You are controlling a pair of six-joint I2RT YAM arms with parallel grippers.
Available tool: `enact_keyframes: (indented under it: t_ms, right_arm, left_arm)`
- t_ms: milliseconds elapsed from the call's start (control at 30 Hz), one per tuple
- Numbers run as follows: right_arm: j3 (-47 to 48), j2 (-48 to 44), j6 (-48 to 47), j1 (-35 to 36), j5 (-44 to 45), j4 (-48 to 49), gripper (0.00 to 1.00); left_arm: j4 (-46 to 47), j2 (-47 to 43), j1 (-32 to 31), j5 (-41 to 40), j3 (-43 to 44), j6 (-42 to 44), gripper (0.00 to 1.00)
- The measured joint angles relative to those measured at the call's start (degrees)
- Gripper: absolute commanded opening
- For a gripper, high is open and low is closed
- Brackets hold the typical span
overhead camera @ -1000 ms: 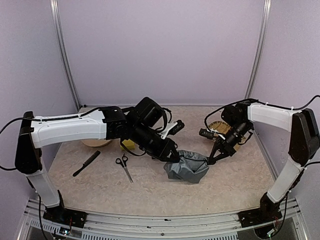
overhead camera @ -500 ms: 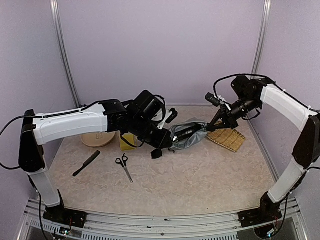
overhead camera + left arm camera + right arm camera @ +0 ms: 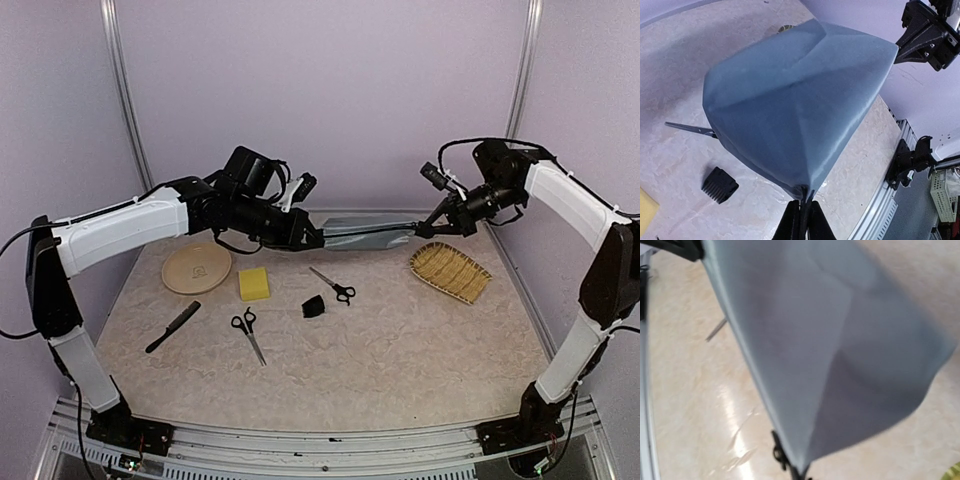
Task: Sort the hair-cutting tools
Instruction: Adjust the kit bag at the center of the board, then place the kit bag at the center of the board.
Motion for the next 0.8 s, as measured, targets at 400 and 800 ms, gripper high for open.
enact_keyframes:
  t_ms: [400,800]
  right_arm:
    - [-15.85,-3.89,-11.52,6.43,0.44,-10.38,0.00]
    - [-31.67,-7.67,-15.96,14.69,0.79,-11.89,0.01]
  left_arm:
    - [-0.04,-5.75,-4.37,5.88,-13.73,-1.44,0.00]
    - [8.33,-11.61,-14.32,5.29,-31.80,-7.80,0.00]
